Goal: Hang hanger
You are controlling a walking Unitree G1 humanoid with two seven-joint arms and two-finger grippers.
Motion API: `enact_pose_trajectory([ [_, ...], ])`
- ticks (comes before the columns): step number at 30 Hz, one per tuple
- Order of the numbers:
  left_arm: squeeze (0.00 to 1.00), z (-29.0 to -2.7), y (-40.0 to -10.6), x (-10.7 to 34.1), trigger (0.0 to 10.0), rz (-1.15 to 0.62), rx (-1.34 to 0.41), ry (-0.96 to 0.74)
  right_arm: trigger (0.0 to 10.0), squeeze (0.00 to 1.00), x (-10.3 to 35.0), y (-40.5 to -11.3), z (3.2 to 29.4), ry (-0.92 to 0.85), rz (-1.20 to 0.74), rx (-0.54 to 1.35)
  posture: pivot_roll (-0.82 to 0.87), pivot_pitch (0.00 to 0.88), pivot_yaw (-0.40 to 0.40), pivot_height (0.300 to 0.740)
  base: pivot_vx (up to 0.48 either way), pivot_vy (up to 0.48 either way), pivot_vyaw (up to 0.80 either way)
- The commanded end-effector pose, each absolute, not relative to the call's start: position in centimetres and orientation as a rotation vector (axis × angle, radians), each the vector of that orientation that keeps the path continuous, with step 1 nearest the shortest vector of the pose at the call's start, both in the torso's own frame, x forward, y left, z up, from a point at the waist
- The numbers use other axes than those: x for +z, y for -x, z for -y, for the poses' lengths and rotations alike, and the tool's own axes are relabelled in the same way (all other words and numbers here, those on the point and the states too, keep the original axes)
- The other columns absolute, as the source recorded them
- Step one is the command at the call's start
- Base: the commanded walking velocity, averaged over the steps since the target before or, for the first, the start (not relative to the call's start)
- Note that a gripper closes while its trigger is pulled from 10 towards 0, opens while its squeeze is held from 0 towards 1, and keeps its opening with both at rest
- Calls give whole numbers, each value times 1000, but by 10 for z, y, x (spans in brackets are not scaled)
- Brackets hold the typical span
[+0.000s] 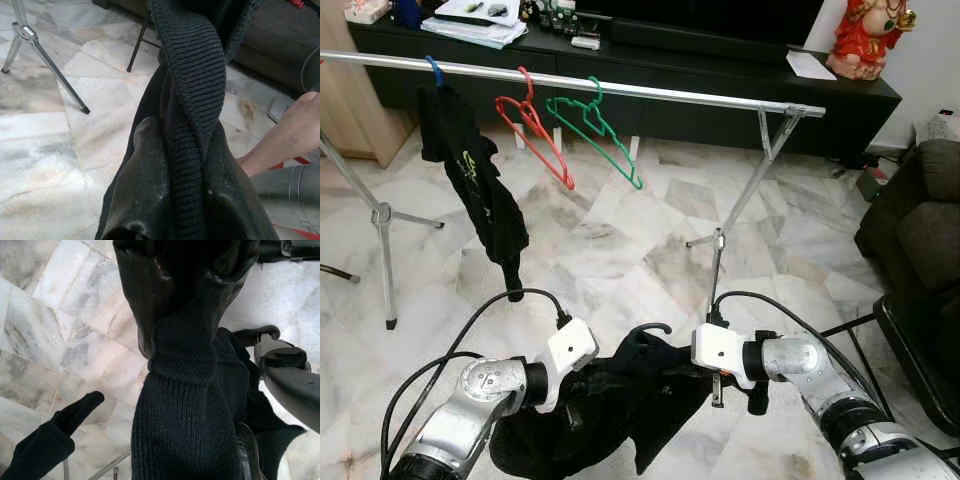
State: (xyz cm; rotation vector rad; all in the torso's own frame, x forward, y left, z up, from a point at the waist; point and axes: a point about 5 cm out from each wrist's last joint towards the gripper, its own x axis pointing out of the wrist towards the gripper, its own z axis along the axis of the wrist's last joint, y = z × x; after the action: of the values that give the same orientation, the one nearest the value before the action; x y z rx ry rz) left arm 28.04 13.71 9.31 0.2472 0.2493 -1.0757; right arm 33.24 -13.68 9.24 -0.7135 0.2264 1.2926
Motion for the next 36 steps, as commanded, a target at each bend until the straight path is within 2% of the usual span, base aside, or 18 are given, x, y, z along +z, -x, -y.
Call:
enact_pose_trajectory([
  [1, 0, -132, -276, 93, 0, -237, -1099, -231, 0, 0, 100, -337, 137, 682, -175, 1252, 32, 159, -117, 740, 0, 0, 0],
  [13, 0, -132, -278, 94, 0, -233, -1102, -235, 39, 0, 99, -337, 141, 696, -194, 1233, 33, 157, -119, 740, 0, 0, 0],
  [14, 0, -132, -278, 95, 0, -231, -1100, -234, 8314, 0, 99, -338, 142, 702, -201, 1220, 35, 157, -120, 740, 0, 0, 0],
  [15, 0, -132, -278, 94, 0, -231, -1099, -233, 10000, 0, 98, -338, 142, 701, -209, 1218, 34, 157, -123, 740, 0, 0, 0],
  [16, 0, -132, -278, 94, 0, -230, -1099, -234, 10000, 0, 98, -338, 142, 699, -216, 1220, 34, 157, -123, 740, 0, 0, 0],
  [17, 0, -132, -278, 94, 0, -230, -1098, -234, 10000, 235, 97, -338, 142, 696, -220, 1220, 34, 157, -123, 740, 0, 0, 0],
  [18, 0, -132, -278, 94, 0, -230, -1097, -235, 10000, 1000, 97, -338, 142, 677, -229, 1217, 35, 155, -124, 740, 0, 0, 0],
  [36, 0, -138, -278, 84, 0, -264, -1051, -299, 10000, 1000, 99, -339, 146, 673, -250, 1231, 33, 157, -126, 740, 0, 0, 0],
])
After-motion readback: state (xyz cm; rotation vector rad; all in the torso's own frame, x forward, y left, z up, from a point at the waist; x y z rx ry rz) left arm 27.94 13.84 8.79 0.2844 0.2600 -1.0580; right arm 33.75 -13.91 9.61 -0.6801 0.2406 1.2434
